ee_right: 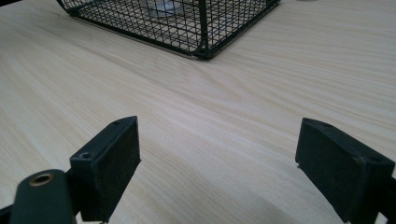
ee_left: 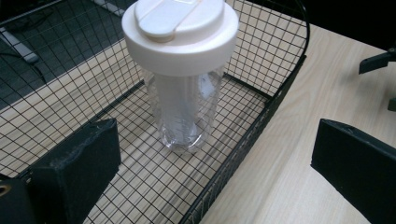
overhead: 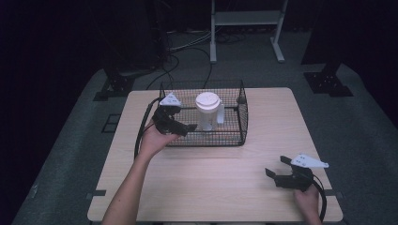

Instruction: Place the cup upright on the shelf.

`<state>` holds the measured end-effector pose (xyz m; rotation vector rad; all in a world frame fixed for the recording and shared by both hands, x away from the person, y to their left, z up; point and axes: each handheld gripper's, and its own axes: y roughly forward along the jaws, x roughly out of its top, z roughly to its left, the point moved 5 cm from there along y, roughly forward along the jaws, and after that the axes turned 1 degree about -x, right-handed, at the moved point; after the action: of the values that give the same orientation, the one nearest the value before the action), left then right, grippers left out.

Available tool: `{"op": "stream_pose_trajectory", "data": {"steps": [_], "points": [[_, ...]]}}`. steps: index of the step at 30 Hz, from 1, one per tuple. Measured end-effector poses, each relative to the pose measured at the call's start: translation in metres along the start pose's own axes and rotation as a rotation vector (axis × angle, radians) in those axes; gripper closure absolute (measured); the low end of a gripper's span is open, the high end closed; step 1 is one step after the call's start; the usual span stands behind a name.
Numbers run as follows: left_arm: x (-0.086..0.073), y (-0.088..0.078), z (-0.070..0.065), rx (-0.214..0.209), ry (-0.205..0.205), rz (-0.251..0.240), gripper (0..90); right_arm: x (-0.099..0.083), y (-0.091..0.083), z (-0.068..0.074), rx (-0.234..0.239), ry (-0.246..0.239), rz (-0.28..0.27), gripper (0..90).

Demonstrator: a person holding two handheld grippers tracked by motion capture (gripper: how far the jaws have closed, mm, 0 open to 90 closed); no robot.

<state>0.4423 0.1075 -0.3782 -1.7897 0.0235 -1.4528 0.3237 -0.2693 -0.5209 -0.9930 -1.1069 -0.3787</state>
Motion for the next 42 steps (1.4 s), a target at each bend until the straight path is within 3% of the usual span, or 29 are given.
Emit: {"op": "stream_pose_trajectory", "data": {"steps": [8,31,42], "points": [[-0.011,-0.002,-0.009,-0.006,0.016,0.018,0.5,0.000,0.001,0.001,-0.002,-0.013,0.005,12.9],[-0.035,-0.005,-0.042,-0.062,0.019,-0.047,0.5,0.000,0.001,0.001,-0.005,-0.009,0.010,12.9],[-0.053,-0.006,-0.046,-0.062,0.005,-0.051,0.5,0.000,0.001,0.001,-0.005,-0.009,0.011,12.9]]}}
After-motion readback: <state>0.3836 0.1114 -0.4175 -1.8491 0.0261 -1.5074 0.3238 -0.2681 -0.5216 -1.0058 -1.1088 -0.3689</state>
